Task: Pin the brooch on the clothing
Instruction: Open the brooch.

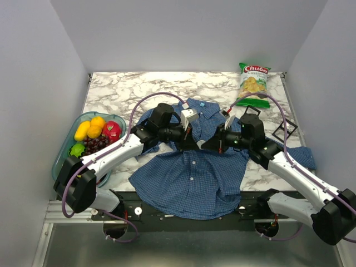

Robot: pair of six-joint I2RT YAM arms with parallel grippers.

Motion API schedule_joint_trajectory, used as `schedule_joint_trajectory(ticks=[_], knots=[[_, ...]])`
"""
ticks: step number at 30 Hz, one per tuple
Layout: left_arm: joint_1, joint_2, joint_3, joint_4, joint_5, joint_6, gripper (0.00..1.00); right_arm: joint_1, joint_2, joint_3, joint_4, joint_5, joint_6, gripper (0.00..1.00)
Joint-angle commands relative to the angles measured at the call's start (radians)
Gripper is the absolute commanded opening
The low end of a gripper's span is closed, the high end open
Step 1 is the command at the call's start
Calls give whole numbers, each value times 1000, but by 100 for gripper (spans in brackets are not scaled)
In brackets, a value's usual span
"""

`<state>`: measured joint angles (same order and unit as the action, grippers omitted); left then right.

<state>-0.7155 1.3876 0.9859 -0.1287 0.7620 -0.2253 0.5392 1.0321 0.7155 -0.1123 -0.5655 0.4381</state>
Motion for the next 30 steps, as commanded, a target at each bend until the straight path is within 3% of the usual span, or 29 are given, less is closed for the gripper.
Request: schedule_joint_trajectory(ticks=[1, 8, 16, 20, 30], knots=[[-87, -16, 26, 51, 111, 20, 0, 5, 34, 42, 59, 87, 39, 6], [-88, -1, 33, 32, 89, 20, 0, 5, 33, 47, 46, 88, 28, 8], [-70, 45, 66, -60, -64, 9, 0, 5, 2, 39, 40, 91, 25, 24], [-29, 56, 54, -35, -67, -42, 0, 5, -23, 33, 23, 107, 16, 30], [7, 51, 50, -26, -59, -62, 0, 4, -125, 55, -75, 206, -27, 64]])
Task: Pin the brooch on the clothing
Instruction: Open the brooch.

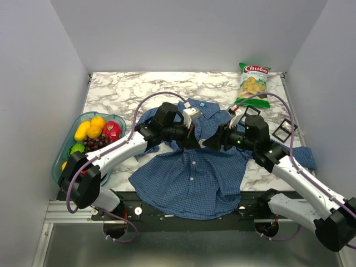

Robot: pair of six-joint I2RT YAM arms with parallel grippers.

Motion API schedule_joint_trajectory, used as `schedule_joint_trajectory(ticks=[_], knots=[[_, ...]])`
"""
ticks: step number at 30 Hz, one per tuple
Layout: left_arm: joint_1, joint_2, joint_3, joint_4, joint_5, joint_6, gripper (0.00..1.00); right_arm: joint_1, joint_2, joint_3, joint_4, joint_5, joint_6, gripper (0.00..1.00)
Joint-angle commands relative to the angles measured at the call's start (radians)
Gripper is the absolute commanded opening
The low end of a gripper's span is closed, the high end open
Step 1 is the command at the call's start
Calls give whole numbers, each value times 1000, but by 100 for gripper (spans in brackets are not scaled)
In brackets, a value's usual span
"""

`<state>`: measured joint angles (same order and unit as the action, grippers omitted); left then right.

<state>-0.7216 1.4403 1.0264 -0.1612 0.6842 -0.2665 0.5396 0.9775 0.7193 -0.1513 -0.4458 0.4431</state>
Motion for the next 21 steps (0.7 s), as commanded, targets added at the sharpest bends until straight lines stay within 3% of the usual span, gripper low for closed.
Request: schedule_joint_trajectory(ticks=[1, 6, 12, 21], knots=[[19, -3, 8, 12, 17, -23, 0, 2, -89, 57, -62, 100, -35, 66], [44, -17, 0, 14, -9, -36, 0, -9, -164, 107, -140, 194, -70, 73], [42, -56, 14, -49, -162, 12, 0, -9, -201, 106, -186, 320, -66, 73], [-67, -110, 29, -241, -751, 154, 0, -7, -152, 32, -162, 308, -57, 72]])
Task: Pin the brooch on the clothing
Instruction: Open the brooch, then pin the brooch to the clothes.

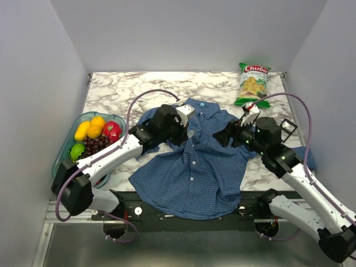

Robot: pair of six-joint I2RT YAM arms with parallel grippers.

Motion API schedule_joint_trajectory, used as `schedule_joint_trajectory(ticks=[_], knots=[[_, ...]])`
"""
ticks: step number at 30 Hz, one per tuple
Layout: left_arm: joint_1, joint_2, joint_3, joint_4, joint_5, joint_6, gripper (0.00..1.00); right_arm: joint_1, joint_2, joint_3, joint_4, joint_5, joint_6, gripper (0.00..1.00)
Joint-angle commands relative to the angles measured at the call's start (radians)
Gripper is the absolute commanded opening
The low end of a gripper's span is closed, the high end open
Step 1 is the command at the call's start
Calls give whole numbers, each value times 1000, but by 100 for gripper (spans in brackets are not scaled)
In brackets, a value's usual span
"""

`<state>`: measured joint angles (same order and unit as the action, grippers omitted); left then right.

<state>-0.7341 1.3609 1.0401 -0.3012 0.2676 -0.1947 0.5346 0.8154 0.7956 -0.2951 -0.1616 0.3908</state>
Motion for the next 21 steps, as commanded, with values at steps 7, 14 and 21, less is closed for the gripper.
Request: schedule_joint_trajectory(ticks=[7, 14, 21], knots=[[-74, -2, 3, -151, -488, 86, 0, -2, -12, -105, 50, 5, -4, 72], [-99, 76, 24, -154, -542, 52, 0, -4, -19, -131, 57, 30, -10, 72], [-142, 145, 67, -176, -616, 21, 0, -4, -33, -139, 65, 33, -10, 72]])
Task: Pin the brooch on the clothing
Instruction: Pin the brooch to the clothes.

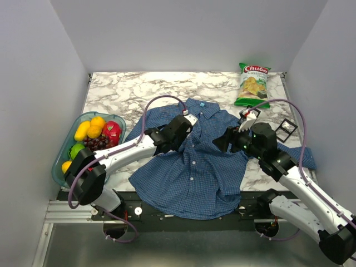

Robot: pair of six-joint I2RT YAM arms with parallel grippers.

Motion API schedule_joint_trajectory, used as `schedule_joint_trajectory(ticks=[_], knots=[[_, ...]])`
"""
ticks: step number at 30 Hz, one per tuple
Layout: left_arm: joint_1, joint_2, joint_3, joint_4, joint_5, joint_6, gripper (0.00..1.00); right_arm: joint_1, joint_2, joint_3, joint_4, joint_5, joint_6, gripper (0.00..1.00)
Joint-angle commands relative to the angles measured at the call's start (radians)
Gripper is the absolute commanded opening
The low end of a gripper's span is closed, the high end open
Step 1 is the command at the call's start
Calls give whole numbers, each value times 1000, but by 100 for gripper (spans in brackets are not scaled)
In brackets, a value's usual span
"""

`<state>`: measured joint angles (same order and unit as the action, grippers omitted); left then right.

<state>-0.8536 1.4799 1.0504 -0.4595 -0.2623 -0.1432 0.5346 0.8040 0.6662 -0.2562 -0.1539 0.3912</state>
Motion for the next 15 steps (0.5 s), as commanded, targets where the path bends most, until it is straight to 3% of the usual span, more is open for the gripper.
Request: schedule_joint_trajectory(ticks=[1, 15], knots=[[-30, 34, 65, -28, -98, -35, 0, -4, -23, -11, 29, 25, -3, 72], [-122, 190, 227, -162, -227, -59, 0, -4, -75, -48, 40, 33, 12, 72]])
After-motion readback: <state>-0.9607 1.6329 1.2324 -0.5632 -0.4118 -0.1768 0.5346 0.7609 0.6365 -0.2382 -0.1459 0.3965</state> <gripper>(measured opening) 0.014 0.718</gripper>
